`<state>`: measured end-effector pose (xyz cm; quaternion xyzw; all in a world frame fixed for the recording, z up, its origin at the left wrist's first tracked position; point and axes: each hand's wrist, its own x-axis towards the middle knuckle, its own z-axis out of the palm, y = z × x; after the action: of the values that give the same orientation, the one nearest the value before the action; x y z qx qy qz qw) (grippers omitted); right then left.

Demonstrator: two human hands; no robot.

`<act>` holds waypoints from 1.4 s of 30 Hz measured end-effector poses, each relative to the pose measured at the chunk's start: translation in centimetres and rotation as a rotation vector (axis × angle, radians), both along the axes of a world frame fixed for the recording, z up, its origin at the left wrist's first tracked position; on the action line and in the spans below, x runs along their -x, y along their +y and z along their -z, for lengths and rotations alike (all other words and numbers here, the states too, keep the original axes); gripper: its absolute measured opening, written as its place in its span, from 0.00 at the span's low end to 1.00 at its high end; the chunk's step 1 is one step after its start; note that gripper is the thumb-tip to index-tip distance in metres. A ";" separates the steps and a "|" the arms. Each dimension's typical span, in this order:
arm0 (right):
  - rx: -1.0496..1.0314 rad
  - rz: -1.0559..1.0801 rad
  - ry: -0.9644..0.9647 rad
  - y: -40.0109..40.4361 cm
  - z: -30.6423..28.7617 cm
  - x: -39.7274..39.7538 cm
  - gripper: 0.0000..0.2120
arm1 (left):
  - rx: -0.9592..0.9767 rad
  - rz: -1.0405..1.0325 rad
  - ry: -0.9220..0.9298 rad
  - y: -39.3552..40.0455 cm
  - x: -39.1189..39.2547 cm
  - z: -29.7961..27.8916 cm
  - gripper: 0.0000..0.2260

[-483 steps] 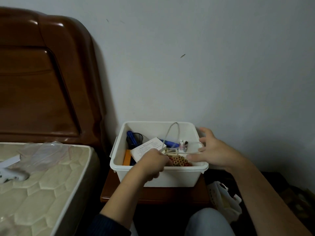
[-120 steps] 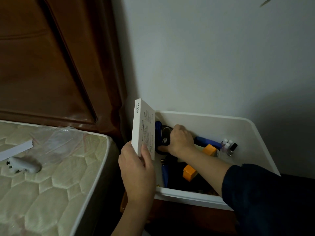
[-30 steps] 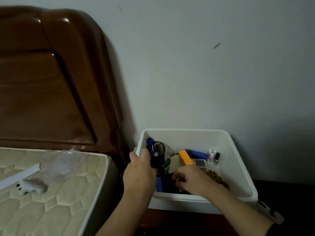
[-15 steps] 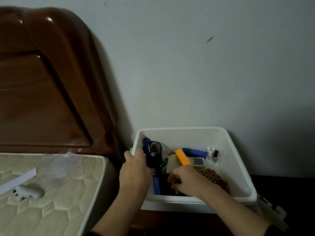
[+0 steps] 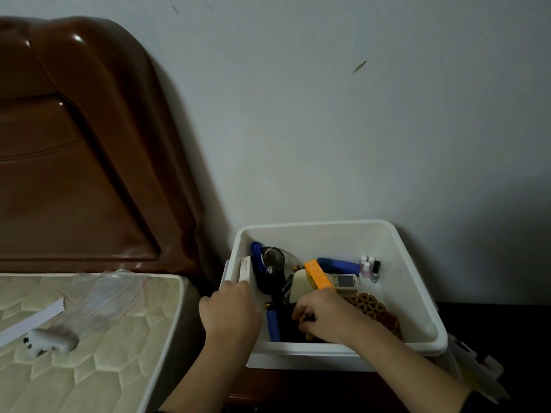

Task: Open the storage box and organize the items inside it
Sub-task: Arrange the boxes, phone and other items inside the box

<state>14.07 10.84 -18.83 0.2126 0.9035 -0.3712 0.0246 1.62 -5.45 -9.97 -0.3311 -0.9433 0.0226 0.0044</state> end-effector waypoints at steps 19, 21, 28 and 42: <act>0.038 -0.005 -0.005 0.0 -0.2 -0.1 0.13 | 0.493 0.300 0.027 4.5 0.6 3.9 0.20; 0.044 -0.005 -0.012 0.0 -0.2 -0.1 0.13 | 0.545 0.331 0.004 4.4 0.9 4.2 0.21; -0.094 -0.092 -0.057 0.1 -0.5 0.1 0.14 | 0.629 0.315 -0.139 4.6 1.7 4.6 0.19; 0.018 0.097 0.108 -0.6 -1.5 0.1 0.07 | -0.395 0.400 -0.388 -1.1 1.5 4.2 0.18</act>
<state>14.02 10.21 -17.35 0.2355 0.8889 -0.3909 -0.0404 0.11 -6.56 -14.16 -0.5005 -0.8292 -0.2250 -0.1067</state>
